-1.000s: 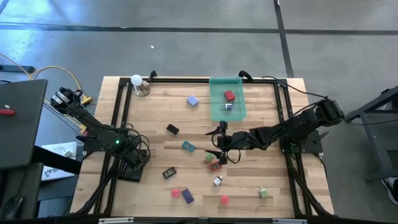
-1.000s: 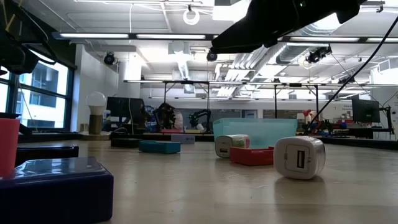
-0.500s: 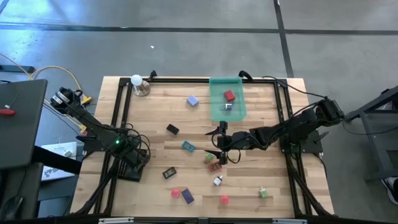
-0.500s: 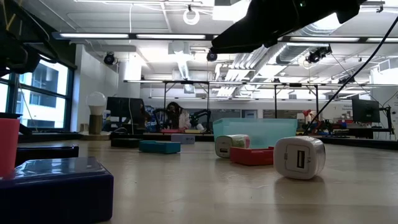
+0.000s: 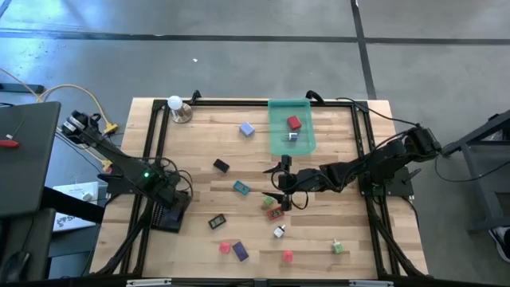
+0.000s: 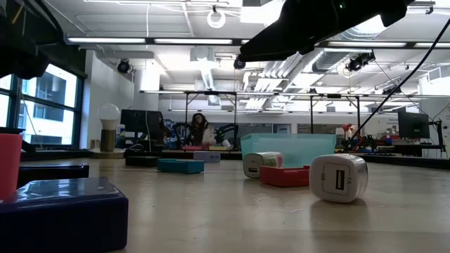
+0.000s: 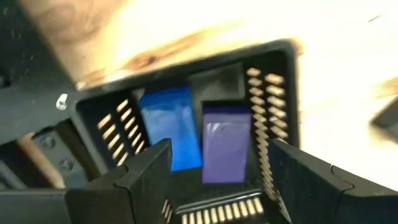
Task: Pick & Place Office items
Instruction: Put the left pink charger adapter into the green bin
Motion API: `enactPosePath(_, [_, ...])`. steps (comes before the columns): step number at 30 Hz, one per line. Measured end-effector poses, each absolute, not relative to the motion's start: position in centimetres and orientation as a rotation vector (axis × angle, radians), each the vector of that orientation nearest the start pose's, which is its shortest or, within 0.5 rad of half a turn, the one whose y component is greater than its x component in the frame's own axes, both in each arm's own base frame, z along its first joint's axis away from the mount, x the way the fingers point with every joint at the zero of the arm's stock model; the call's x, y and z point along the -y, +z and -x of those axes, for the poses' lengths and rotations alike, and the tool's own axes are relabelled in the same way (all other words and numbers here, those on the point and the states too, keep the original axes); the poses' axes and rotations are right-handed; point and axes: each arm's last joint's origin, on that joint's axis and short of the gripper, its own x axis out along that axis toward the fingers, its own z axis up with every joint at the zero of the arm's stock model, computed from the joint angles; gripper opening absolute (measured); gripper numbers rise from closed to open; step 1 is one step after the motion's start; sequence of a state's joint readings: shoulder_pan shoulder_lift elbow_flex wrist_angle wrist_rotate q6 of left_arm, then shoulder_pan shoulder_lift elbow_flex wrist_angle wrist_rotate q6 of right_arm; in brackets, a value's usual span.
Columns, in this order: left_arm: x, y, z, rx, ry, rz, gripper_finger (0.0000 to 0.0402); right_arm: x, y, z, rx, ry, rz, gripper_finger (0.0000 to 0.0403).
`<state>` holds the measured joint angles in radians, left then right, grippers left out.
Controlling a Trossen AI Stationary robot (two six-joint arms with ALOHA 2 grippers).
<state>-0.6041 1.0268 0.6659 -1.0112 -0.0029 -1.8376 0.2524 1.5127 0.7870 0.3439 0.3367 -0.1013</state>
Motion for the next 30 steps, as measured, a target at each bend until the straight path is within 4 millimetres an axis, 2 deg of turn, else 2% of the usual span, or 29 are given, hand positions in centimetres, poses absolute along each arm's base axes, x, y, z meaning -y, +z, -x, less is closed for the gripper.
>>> enactPosePath(7, [8.0, 21.6, -12.2, -1.117, 0.71, 1.113, 0.0258, -7.8, 21.1, -30.5, -0.399, -0.006, 0.227, 0.032])
enactPosePath(17, [7.4, 22.9, -13.1, -0.772, 0.587, 0.852, 0.0258, -7.9, 20.9, -30.4, -0.42, -0.007, 0.225, 0.032])
enactPosePath(23, [8.0, 23.6, -14.2, -0.659, 0.469, 0.754, 0.0257, -7.9, 20.9, -30.4, -0.418, -0.009, 0.224, 0.032])
enactPosePath(30, [9.5, 24.1, -16.3, -0.599, 0.28, 0.674, 0.0257, -7.9, 20.9, -30.4, -0.418, -0.01, 0.224, 0.032])
